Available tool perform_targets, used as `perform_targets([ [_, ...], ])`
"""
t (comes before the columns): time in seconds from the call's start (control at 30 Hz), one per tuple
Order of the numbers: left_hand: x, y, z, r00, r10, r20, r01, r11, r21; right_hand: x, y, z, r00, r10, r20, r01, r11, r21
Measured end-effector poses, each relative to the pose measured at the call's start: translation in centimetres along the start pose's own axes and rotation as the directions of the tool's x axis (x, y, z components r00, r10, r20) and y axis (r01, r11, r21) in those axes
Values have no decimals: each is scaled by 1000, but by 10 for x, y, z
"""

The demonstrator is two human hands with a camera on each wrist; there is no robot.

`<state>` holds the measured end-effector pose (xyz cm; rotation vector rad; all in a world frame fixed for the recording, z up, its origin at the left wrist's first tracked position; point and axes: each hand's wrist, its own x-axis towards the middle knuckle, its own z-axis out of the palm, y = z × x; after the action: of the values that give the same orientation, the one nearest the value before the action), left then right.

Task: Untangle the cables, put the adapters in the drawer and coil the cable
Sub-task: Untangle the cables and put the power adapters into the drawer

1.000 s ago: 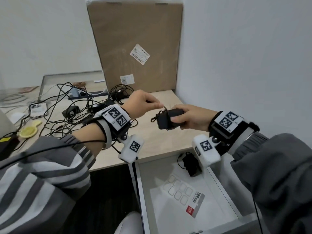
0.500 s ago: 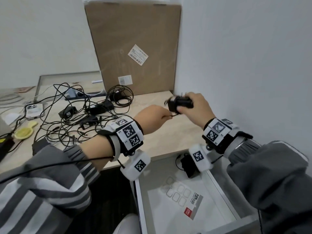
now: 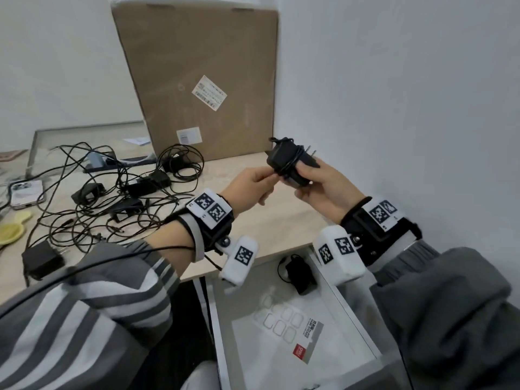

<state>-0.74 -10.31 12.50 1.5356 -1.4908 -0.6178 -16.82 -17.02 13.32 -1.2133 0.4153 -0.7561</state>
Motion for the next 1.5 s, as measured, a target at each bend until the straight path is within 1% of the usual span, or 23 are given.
perform_targets([
  [0.03,-1,1,5,999,-38,34,38,999,-6,3,-1,0,994,-49,-102,40,996,-85],
  [0.07,-2,2,9,995,-71,65,70,997,25,5,-2,-3,974,-112,-197,65,971,-231],
  [0.1,-2,2,11,992,-91,86,81,990,112,6,-2,-6,946,-190,-261,73,914,-400],
  [0.13,-3,4,11,992,-84,96,58,966,251,7,-1,-10,924,-269,-272,79,829,-553],
  [0.2,-5,9,8,997,-14,81,-32,836,547,5,2,-11,914,-360,-187,90,630,-772],
  [0.23,-6,11,7,998,14,64,-51,785,617,3,4,-8,914,-379,-144,89,534,-841],
  [0.3,-10,13,7,999,28,45,-50,763,644,0,10,-2,924,-370,-93,69,403,-913],
  [0.37,-15,13,9,999,39,37,-54,752,657,-4,12,0,956,-274,-108,-4,356,-935],
  [0.4,-17,11,11,998,41,37,-55,758,650,-5,13,-1,971,-195,-138,-59,363,-930],
  [0.43,-20,9,12,999,43,31,-53,779,625,-6,13,-3,981,-100,-167,-111,415,-903],
  [0.47,-23,6,13,999,42,17,-44,809,586,-8,15,-5,982,14,-187,-170,490,-855],
  [0.5,-27,1,15,999,35,0,-30,844,536,-12,16,-6,973,129,-192,-231,560,-795],
  [0.57,-34,-9,21,999,-23,-28,33,919,393,-19,22,-8,930,309,-199,-361,659,-660],
  [0.6,-39,-14,23,997,-65,-39,73,950,305,-23,27,-8,906,367,-212,-418,687,-595],
  [0.7,-50,-30,30,977,-197,-76,203,976,79,-38,42,-4,849,465,-252,-528,777,-343],
  [0.77,-58,-37,33,956,-276,-101,272,961,-52,-47,53,-2,823,509,-251,-560,799,-218],
  [0.83,-65,-39,39,946,-298,-128,284,951,-121,-54,63,0,814,524,-249,-568,807,-159],
  [0.97,-77,-43,55,936,-296,-191,287,955,-71,-64,81,-1,808,507,-301,-564,813,-145],
  [1.1,-90,-46,73,951,-282,-126,293,952,85,-73,94,-2,790,525,-317,-586,799,-137],
  [1.27,-99,-52,84,937,-305,-172,326,939,110,-83,101,0,760,578,-297,-630,767,-121],
  [1.4,-99,-59,89,894,-395,-213,407,913,14,-88,103,5,754,616,-226,-645,760,-82],
  [1.47,-101,-59,89,851,-489,-191,474,872,-118,-87,102,6,763,613,-206,-637,767,-75],
  [1.5,-102,-59,89,817,-555,-158,521,827,-212,-86,102,6,766,613,-194,-634,770,-73],
])
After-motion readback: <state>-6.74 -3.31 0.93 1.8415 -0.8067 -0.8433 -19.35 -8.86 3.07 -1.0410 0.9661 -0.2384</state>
